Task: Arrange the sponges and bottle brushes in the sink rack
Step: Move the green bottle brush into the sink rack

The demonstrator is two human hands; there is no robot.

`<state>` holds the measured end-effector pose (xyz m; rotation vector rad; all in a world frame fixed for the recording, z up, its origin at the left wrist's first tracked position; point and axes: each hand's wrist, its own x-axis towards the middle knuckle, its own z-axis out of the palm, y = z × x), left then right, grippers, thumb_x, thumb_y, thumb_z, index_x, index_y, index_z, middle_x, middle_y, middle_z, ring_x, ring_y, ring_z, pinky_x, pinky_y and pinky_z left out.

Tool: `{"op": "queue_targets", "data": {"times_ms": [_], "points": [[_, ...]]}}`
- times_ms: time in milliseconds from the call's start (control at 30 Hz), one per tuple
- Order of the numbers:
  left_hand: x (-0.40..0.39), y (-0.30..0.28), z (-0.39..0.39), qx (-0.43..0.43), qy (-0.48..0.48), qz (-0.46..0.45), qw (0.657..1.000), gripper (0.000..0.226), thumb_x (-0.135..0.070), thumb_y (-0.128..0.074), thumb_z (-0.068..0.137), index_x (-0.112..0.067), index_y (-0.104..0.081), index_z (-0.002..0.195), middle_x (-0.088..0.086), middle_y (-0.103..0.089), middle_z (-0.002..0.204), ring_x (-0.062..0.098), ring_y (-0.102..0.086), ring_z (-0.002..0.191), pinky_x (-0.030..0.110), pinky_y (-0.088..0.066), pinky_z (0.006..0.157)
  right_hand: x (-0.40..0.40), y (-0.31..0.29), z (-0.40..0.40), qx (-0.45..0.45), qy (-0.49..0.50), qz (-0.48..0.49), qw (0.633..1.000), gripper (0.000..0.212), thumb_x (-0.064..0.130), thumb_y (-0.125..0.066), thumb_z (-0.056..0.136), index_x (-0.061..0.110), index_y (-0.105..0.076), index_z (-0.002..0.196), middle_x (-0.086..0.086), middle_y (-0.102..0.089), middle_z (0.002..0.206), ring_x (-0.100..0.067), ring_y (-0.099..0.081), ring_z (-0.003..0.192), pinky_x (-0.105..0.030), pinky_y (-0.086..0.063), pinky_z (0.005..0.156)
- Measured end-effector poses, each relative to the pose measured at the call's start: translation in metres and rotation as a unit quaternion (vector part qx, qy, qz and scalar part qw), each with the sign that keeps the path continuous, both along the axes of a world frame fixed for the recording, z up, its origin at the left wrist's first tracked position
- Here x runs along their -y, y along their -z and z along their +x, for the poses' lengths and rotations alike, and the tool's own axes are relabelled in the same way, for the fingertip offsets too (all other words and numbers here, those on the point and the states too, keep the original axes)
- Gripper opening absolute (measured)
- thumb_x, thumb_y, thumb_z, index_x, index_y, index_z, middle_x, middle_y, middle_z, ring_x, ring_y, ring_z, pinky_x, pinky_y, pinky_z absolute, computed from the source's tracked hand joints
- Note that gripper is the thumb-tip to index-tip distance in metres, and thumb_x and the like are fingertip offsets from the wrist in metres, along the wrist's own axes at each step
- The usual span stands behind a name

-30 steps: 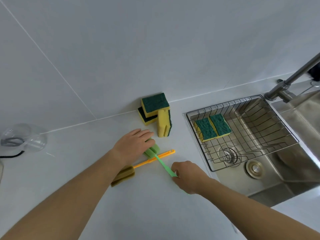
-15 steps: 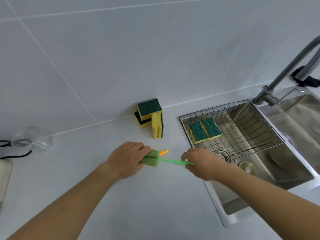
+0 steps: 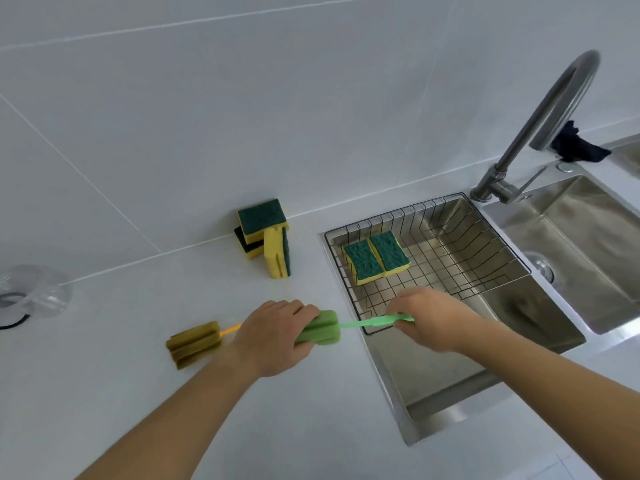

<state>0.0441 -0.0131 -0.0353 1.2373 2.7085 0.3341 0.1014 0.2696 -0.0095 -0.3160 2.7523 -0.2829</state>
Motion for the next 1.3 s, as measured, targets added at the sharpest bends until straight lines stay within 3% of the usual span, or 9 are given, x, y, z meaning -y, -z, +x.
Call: {"op": "queue_targets", "data": {"times_ms": [133,367,600,933,1133,1300], "points": [[-0.043,0.009,0.001,0.024,-0.018,0.0,1.0,0.04,-0.04,-0.053,0.085,-0.023,-0.052,0.122,-0.001,-0.063,0.102,0.024,-0.059,0.089,0.035,-0.044,0.08,-0.044,0.002,-0.005,0.002,0.007,-0.006,1.0,0.02,0.031,-0.056,0.094,0.023,-0.065,0.11,0.006,-0.061,0.103,-0.015,-0.055,0.095,-0.032,-0.05,0.083],[-0.119,0.026,-0.001,0.052,-0.084,0.024,0.995,0.04,-0.037,-0.056,0.087,-0.023,-0.051,0.125,-0.003,-0.056,0.117,0.019,-0.055,0.098,0.033,-0.043,0.085,-0.121,0.019,-0.034,0.016,-0.005,-0.024,1.0,0.023,0.03,-0.058,0.093,0.023,-0.066,0.113,0.005,-0.062,0.108,-0.015,-0.056,0.099,-0.035,-0.05,0.086],[-0.182,0.046,-0.015,0.057,-0.126,-0.015,0.99,0.044,-0.034,-0.059,0.087,-0.02,-0.052,0.128,-0.003,-0.056,0.122,0.018,-0.052,0.107,0.031,-0.04,0.093,-0.178,0.05,-0.072,0.043,-0.028,-0.032,0.998,0.026,0.032,-0.058,0.093,0.024,-0.065,0.116,0.006,-0.063,0.111,-0.016,-0.056,0.103,-0.033,-0.049,0.087],[-0.227,0.076,-0.04,0.107,-0.124,-0.098,0.982,0.04,-0.027,-0.061,0.086,-0.017,-0.052,0.124,0.002,-0.06,0.116,0.021,-0.054,0.104,0.034,-0.041,0.091,-0.206,0.103,-0.107,0.107,-0.053,-0.021,0.993,0.023,0.033,-0.057,0.094,0.03,-0.063,0.116,0.009,-0.064,0.11,-0.014,-0.057,0.098,-0.031,-0.049,0.081],[-0.237,0.089,-0.055,0.122,-0.128,-0.148,0.973,0.035,-0.012,-0.059,0.084,-0.013,-0.055,0.119,0.005,-0.06,0.108,0.023,-0.057,0.096,0.034,-0.046,0.081,-0.208,0.128,-0.12,0.125,-0.052,-0.028,0.99,0.022,0.032,-0.058,0.093,0.028,-0.063,0.114,0.007,-0.065,0.11,-0.016,-0.057,0.099,-0.03,-0.046,0.079],[-0.237,0.099,-0.058,0.139,-0.139,-0.152,0.969,0.038,-0.016,-0.06,0.086,-0.014,-0.052,0.122,0.005,-0.06,0.11,0.023,-0.059,0.097,0.035,-0.049,0.077,-0.208,0.137,-0.125,0.12,-0.062,-0.03,0.99,0.023,0.031,-0.058,0.093,0.025,-0.065,0.114,0.004,-0.066,0.11,-0.017,-0.058,0.1,-0.032,-0.049,0.083]]}}
